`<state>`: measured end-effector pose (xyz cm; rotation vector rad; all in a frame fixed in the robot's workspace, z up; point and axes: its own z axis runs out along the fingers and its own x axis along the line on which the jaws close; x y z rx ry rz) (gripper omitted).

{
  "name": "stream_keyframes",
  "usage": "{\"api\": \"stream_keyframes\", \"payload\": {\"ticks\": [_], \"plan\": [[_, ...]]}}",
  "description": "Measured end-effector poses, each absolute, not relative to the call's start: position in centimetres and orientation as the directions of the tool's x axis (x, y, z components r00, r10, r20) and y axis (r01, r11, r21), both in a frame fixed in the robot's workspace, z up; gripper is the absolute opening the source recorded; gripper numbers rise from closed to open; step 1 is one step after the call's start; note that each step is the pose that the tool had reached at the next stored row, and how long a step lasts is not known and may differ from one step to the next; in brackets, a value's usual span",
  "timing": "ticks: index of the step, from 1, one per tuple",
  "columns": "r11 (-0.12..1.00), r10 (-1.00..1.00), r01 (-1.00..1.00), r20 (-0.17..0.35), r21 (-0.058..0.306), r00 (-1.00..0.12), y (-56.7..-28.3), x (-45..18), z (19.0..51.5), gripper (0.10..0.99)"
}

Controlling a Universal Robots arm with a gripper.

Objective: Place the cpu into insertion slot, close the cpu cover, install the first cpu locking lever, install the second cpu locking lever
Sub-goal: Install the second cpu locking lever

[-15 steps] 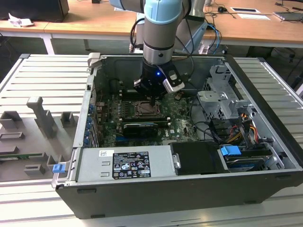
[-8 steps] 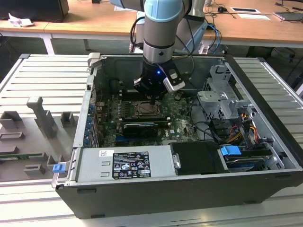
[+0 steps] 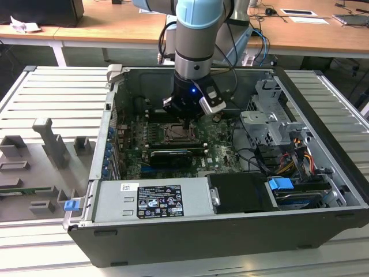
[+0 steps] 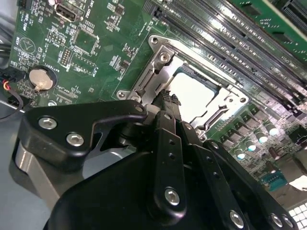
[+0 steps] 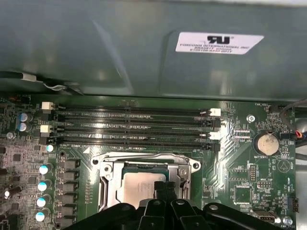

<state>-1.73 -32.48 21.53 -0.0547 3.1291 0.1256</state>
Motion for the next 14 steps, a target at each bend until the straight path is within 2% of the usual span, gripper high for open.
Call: {"api": "stream_keyframes", "payload": {"ticks": [14], "plan": [[0.996,-0.035,-0.035,-0.011,0.080,-0.999,-33.25,-1.73,21.79,0.106]]}}
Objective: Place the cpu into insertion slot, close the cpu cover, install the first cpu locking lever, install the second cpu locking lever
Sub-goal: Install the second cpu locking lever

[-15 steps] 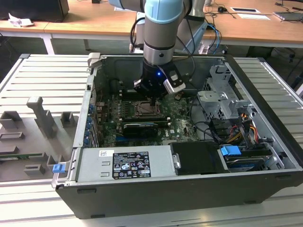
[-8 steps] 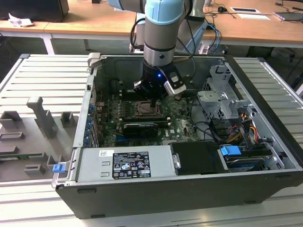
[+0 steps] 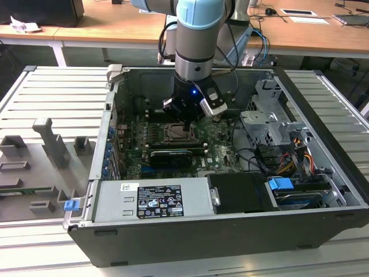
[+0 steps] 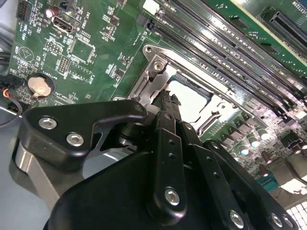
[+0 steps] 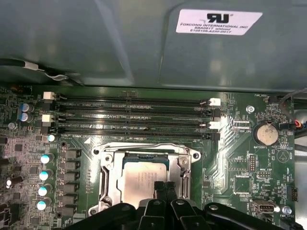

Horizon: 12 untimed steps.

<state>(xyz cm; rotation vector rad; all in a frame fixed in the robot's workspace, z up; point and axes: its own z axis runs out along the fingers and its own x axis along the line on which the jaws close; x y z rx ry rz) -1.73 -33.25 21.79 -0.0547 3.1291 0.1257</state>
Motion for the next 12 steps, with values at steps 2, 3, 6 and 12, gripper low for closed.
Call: {"api": "stream_keyframes", "payload": {"ticks": [2,3,6,12], "plan": [[0.996,-0.034,-0.035,-0.011,0.080,-0.999,-33.25,-1.73,21.85,0.106],[0.996,-0.035,-0.035,-0.011,0.080,-0.999,-33.25,-1.73,21.92,0.106],[0.996,-0.035,-0.035,-0.011,0.080,-0.999,-33.33,-1.72,21.97,0.106],[0.996,-0.034,-0.035,-0.011,0.080,-0.999,-33.86,-1.73,21.97,0.106]]}}
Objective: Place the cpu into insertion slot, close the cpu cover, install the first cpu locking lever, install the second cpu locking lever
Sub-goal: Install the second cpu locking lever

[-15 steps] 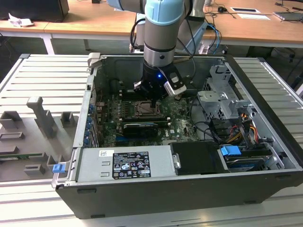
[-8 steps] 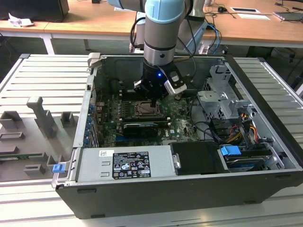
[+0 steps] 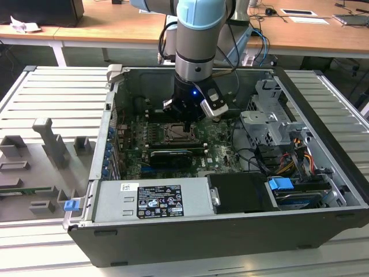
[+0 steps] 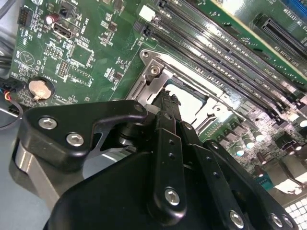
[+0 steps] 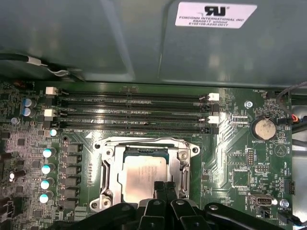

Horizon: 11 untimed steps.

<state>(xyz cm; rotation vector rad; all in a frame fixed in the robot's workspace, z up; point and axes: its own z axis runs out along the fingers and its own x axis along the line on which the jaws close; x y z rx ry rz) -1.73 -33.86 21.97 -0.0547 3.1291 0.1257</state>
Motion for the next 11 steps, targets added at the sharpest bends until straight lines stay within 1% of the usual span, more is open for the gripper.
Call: {"api": "stream_keyframes", "payload": {"ticks": [11], "plan": [[0.996,-0.034,-0.035,-0.011,0.080,-0.999,-34.26,-1.72,22.11,0.106]]}}
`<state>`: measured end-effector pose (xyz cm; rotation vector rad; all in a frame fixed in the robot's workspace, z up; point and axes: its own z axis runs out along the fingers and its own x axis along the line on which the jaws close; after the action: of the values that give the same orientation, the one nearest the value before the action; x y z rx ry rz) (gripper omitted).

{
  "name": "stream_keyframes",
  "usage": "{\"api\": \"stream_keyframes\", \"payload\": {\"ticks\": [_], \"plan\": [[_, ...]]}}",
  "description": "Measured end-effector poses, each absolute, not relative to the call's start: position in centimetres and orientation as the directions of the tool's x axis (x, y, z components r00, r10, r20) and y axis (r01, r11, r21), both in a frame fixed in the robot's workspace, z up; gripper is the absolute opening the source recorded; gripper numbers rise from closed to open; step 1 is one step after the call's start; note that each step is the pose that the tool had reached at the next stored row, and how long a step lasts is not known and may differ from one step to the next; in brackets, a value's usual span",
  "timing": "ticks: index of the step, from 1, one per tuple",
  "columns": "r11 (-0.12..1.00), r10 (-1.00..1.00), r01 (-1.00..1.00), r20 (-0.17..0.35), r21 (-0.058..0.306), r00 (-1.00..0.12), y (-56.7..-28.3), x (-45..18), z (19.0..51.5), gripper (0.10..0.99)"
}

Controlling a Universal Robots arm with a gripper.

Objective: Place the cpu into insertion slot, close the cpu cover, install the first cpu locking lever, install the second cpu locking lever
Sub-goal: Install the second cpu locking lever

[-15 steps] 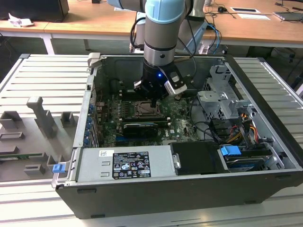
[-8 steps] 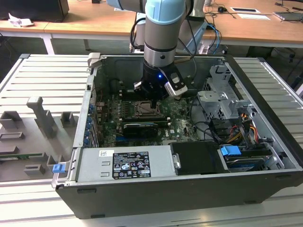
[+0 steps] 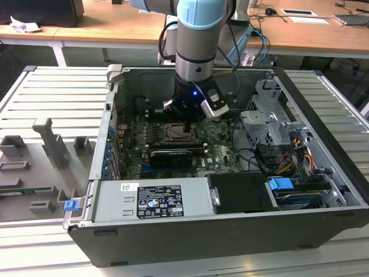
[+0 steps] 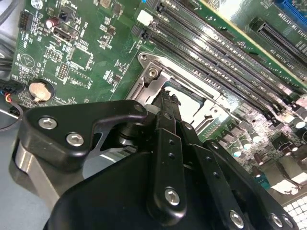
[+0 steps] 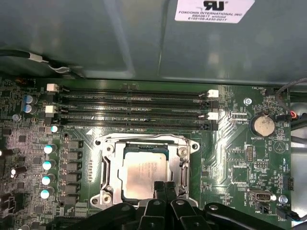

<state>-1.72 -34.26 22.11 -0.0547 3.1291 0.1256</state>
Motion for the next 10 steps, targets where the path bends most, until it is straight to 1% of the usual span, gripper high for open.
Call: {"api": "stream_keyframes", "payload": {"ticks": [10], "plan": [[0.996,-0.034,-0.035,-0.011,0.079,-0.999,-35.28,-1.71,22.46,0.106]]}}
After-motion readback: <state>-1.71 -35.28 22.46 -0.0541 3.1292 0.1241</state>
